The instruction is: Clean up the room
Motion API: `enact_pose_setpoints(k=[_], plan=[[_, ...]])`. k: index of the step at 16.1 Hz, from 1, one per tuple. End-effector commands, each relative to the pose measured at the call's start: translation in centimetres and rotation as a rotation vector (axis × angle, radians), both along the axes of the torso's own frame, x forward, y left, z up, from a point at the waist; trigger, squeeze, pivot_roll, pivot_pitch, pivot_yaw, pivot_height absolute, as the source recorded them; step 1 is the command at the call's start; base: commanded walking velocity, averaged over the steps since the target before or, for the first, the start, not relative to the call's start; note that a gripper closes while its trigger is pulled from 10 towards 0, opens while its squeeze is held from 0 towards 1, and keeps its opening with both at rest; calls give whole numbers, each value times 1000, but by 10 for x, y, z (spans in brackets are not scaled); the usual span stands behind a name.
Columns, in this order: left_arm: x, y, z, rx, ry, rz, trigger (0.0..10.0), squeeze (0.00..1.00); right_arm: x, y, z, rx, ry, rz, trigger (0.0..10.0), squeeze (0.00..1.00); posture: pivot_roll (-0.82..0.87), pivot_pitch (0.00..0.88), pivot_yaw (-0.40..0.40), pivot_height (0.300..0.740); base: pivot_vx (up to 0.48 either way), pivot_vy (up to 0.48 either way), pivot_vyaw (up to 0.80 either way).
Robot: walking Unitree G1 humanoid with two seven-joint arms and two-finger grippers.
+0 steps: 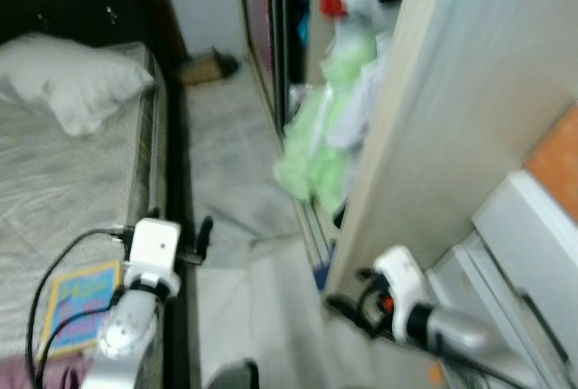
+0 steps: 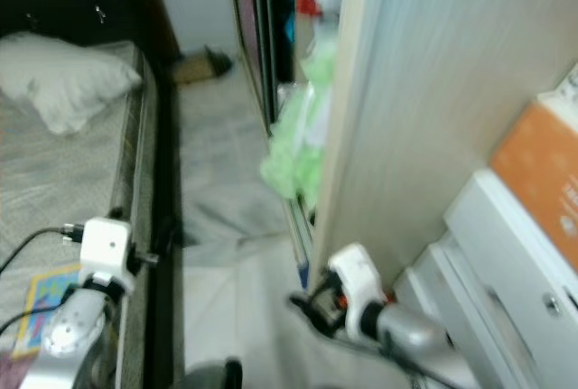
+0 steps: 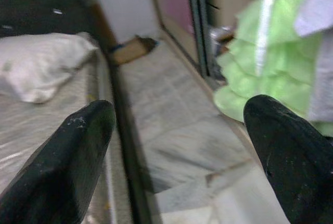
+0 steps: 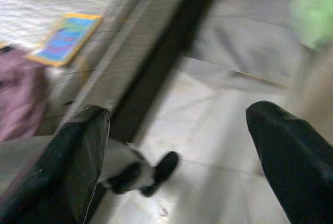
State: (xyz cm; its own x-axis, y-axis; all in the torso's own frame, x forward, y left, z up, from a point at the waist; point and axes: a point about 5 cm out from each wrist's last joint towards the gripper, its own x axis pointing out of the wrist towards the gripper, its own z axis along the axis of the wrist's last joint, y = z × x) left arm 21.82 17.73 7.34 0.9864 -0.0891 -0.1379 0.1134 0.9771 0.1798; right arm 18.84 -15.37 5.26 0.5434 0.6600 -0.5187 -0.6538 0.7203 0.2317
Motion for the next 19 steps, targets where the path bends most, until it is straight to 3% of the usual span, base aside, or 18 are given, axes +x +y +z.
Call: enact_pose_setpoints(k=[1,3,5,6,11,16,19], plan=[[-2,-3,1,-3,2,-7,10000,0,-7,-3,0,0,40,70,10000,0,-57,72,24,740,0,0,800],[-2,-4,0,-4,3,-8,10000,0,-9,-1,1,6,50,139,10000,0,-58,73,23,740,0,0,763],[-1,-7,0,-6,4,-16,10000,0,-2,-1,8,-16,-16,209,10000,0,-58,75,21,740,0,0,719],[-1,-7,0,-6,5,-17,10000,0,12,-1,16,1,-95,170,10000,0,-58,74,21,740,0,0,700],[0,-8,-1,-5,5,-23,10000,0,47,17,45,126,-364,-20,10000,0,-52,71,20,740,0,0,749],[6,-11,1,-8,-14,-17,10000,0,52,26,44,159,-414,-117,10000,0,-48,61,19,740,0,0,744],[9,-15,3,-17,-25,-25,10000,0,61,22,45,142,-479,-217,10000,0,-50,54,21,740,0,0,738]])
